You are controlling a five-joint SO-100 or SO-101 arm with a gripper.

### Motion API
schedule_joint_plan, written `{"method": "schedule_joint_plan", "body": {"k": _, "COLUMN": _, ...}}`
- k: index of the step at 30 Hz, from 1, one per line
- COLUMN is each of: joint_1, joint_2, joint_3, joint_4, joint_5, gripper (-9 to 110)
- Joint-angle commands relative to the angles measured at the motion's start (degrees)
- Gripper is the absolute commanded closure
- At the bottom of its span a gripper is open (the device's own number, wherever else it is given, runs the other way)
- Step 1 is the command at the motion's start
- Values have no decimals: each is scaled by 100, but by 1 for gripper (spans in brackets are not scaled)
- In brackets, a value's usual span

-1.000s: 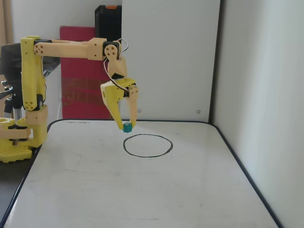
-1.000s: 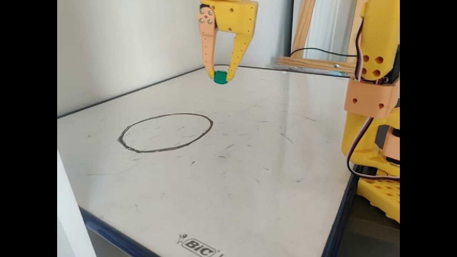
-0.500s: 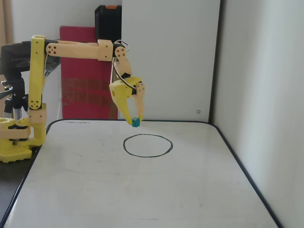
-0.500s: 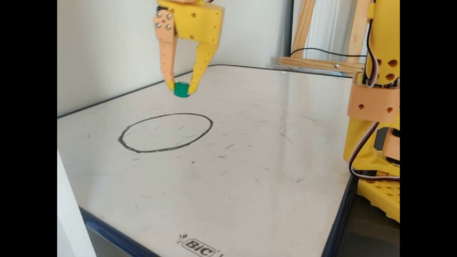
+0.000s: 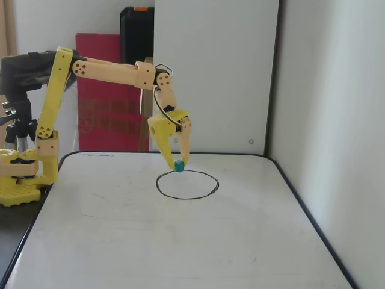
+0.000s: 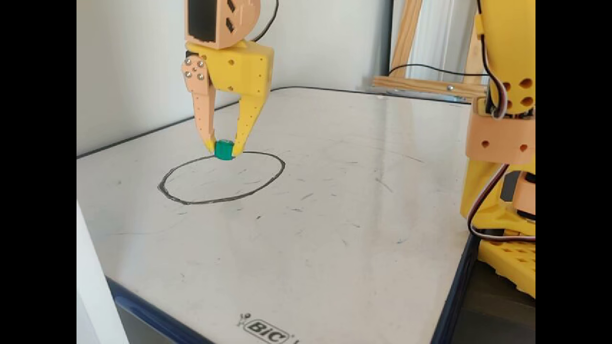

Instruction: Grasp a green cube and put it in the black circle

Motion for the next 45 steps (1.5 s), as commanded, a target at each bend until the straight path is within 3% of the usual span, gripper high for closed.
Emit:
{"method": "schedule_joint_plan", "body": {"k": 1, "joint_1": 26, "joint_2": -44, "joint_3": -229, "joint_4": -114, "joint_5": 9, "gripper": 101}}
{"method": "schedule_joint_plan", "body": {"k": 27, "joint_1": 202, "joint_2": -721, "joint_3": -633, "joint_4": -255, "joint_5": -211, "gripper": 100}}
{"method": "schedule_joint_plan", "body": {"k": 45, "joint_1": 220, "joint_2": -721, "joint_3": -668, "joint_4": -202, "joint_5": -167, "gripper": 89}}
